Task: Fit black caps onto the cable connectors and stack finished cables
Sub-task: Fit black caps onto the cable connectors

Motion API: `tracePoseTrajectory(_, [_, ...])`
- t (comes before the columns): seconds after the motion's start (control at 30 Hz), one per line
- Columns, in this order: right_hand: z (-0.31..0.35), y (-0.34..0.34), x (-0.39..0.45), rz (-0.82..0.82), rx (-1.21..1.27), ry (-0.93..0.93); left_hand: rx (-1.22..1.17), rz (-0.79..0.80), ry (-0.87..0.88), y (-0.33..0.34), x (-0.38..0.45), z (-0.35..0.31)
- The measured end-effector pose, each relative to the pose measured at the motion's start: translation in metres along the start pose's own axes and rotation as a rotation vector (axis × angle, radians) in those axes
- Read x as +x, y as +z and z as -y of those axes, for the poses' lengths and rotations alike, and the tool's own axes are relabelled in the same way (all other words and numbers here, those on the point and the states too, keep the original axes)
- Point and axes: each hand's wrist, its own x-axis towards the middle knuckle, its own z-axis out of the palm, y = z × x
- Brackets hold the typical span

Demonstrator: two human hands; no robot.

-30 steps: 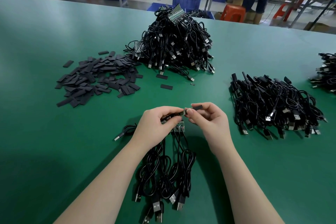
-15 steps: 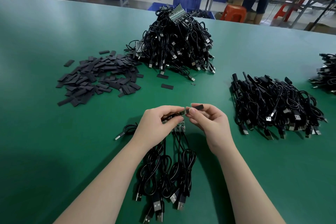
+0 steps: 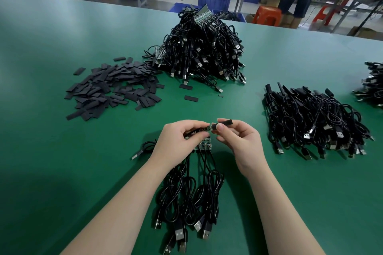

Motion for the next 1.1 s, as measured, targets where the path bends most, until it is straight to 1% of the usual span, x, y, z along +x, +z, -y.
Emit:
tracePoseTrajectory(0.17, [-0.0004, -0.0035, 0.0026, -0.002, -0.132, -0.060, 0.001, -0.010, -0.002, 0.0021, -0.0003, 0.0011])
tracePoseTrajectory(0.5, [0.0011, -0.0056, 0.0028, 0.018, -0.141, -0.065, -0.016, -0.005, 0.010, 0.0017, -0.0002, -0.0008])
tracePoseTrajectory(0.67, [0.0011, -0.0039, 0.0012, 0.040, -0.239, -0.140, -0.010, -0.005, 0.036, 0.0018, -0.0015, -0.0014])
tracePoseTrajectory(0.77, [0.0005, -0.0024, 0.0009, 0.043, -0.228, -0.142, 0.002, -0.011, 0.035, 0.0029, -0.0014, -0.0014])
tracePoseTrajectory(0.9, [-0.0021, -0.0014, 0.0012, 0.044, -0.175, -0.084, 0.005, -0.069, -0.016, 0.0032, -0.0025, -0.0028])
tracePoseTrajectory(1.0, [-0.0051, -0.0007, 0.0014, 0.063, -0.171, -0.076, 0.044, -0.088, 0.034, 0.0024, -0.0025, -0.0052])
tracePoseTrajectory(1.1, [-0.0066, 0.0025, 0.0003, 0.066, -0.140, -0.058, 0.007, -0.094, 0.038, 0.0020, -0.0037, -0.0065])
